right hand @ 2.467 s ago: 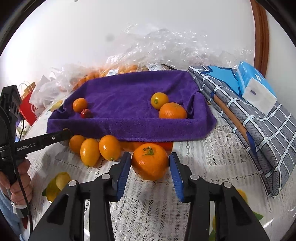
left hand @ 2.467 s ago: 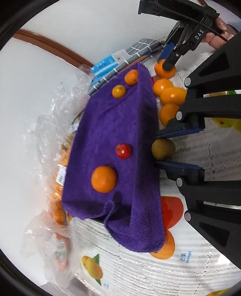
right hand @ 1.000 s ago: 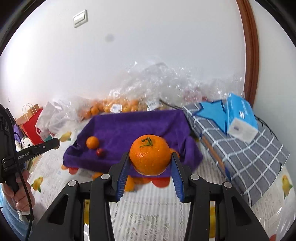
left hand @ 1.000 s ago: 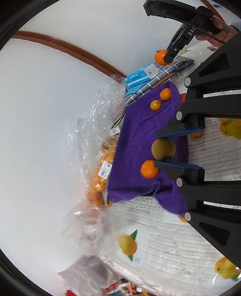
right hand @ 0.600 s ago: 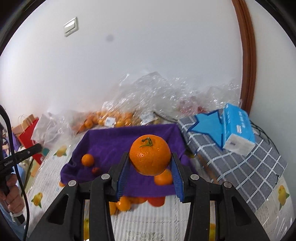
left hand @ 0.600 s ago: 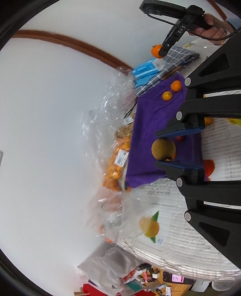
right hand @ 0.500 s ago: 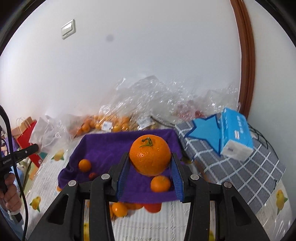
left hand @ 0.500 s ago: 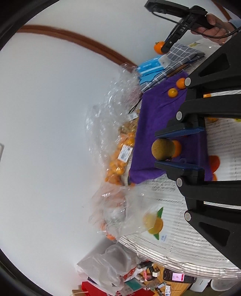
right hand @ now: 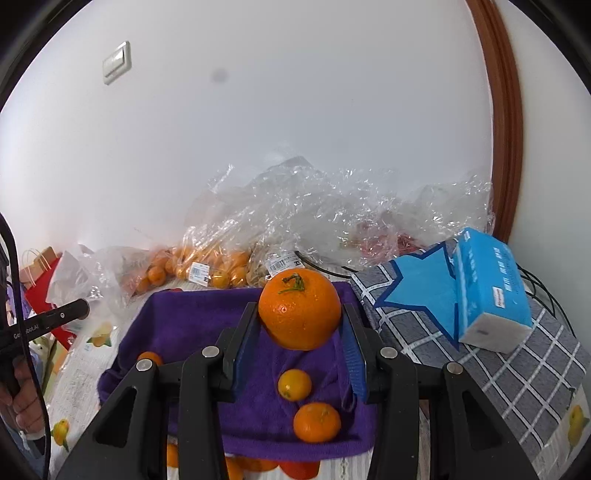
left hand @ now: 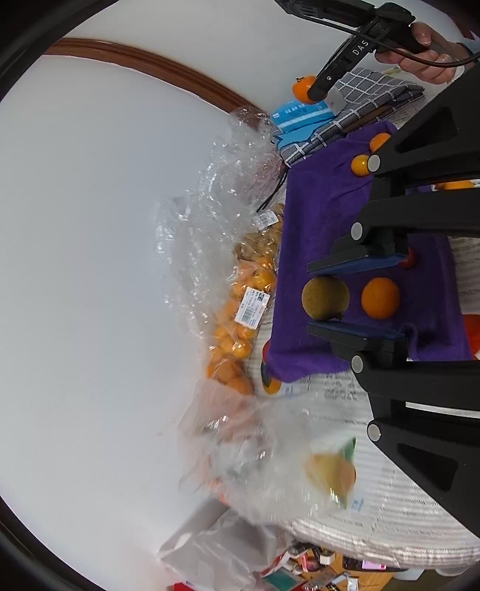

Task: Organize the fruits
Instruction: 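Lift both held fruits up and carry them over the purple towel, then open both grippers to drop the orange and yellow-green fruit onto the towel, then move both open grippers back to the loose fruit on the bed, then grasp an orange with the right gripper while the left gripper grasps a yellow-green fruit, then carry both held fruits up and over onto the purple towel, then open the right gripper releasing the orange while the left gripper releases its fruit, then grasp an oval orange with the right gripper while the left gripper moves toward another orange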

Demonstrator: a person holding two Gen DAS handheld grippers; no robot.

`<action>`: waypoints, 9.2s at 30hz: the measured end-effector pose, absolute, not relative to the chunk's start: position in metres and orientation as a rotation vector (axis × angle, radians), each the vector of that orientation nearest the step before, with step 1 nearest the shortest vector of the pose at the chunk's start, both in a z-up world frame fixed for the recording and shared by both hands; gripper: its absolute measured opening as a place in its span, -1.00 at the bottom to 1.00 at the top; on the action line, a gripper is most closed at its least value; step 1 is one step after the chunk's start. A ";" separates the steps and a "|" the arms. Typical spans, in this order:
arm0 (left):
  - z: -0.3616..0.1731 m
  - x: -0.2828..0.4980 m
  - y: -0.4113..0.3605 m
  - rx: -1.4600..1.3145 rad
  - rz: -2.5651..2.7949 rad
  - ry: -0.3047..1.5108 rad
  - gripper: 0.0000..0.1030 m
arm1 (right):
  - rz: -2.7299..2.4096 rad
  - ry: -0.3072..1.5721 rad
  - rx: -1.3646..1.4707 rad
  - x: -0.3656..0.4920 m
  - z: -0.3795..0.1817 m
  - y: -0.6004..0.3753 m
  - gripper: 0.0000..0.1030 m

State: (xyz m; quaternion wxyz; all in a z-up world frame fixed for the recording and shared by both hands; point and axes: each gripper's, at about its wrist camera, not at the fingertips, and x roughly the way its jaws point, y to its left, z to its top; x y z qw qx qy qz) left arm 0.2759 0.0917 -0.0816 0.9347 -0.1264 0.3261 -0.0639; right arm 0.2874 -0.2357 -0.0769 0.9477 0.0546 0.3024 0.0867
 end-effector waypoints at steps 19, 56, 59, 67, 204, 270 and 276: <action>-0.165 0.339 0.074 -0.264 -0.128 0.828 -0.54 | 0.131 0.803 0.129 0.340 -0.165 -0.232 -0.16; -0.130 0.307 0.056 -0.138 -0.070 0.719 -0.47 | 0.034 0.693 0.054 0.297 -0.140 -0.212 -0.02; -0.118 0.288 0.054 -0.161 -0.124 0.716 -0.40 | -0.005 0.743 -0.021 0.283 -0.133 -0.200 -0.02; -0.142 0.224 0.067 -0.145 -0.134 0.780 -0.40 | 0.108 0.805 0.109 0.221 -0.136 -0.202 -0.02; -0.147 0.248 0.076 -0.274 -0.201 0.669 -0.48 | 0.257 0.815 0.045 0.282 -0.173 -0.174 -0.34; -0.137 0.239 0.077 -0.318 -0.248 0.652 -0.18 | 0.314 0.846 0.065 0.201 -0.165 -0.155 -0.13; -0.131 0.235 0.083 -0.332 -0.240 0.626 -0.17 | 0.369 0.886 0.026 0.193 -0.178 -0.140 -0.30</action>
